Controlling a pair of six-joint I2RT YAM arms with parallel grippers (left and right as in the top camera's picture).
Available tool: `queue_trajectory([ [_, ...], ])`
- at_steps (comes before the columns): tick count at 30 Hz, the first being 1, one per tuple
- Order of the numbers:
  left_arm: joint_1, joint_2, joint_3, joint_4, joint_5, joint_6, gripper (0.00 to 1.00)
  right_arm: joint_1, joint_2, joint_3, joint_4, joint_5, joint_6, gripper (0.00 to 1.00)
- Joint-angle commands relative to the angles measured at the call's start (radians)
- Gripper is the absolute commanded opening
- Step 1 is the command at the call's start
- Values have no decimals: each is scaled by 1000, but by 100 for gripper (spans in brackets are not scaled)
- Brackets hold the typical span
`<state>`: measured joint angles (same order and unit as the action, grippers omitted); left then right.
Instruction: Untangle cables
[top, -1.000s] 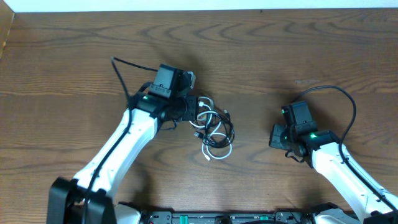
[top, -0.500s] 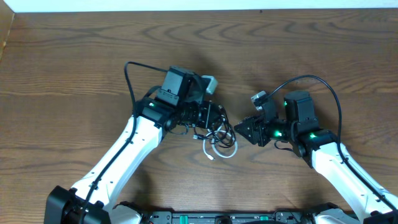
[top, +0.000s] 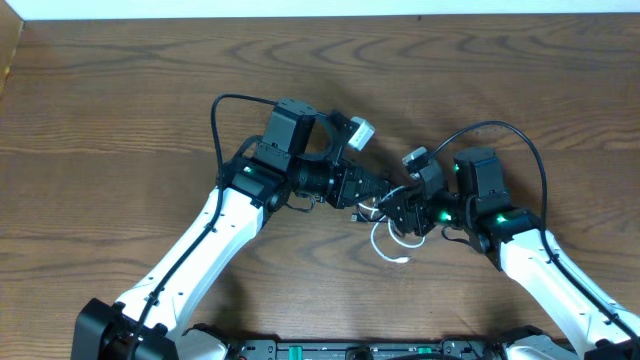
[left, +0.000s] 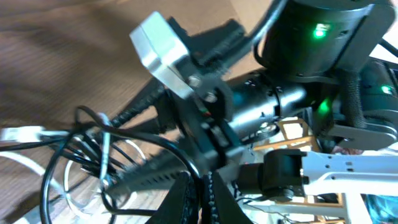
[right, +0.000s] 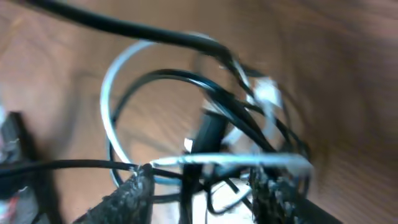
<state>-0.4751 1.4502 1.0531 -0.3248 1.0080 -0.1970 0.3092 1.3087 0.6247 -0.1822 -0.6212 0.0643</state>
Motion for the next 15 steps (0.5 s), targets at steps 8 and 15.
queue_trajectory([
  [8, 67, -14, -2, 5, 57, 20, 8, 4, 1, 2, -231, 734, 343, 1],
  [15, 110, -14, -2, -41, -32, 21, 7, 4, 1, 2, -286, 704, 379, 16],
])
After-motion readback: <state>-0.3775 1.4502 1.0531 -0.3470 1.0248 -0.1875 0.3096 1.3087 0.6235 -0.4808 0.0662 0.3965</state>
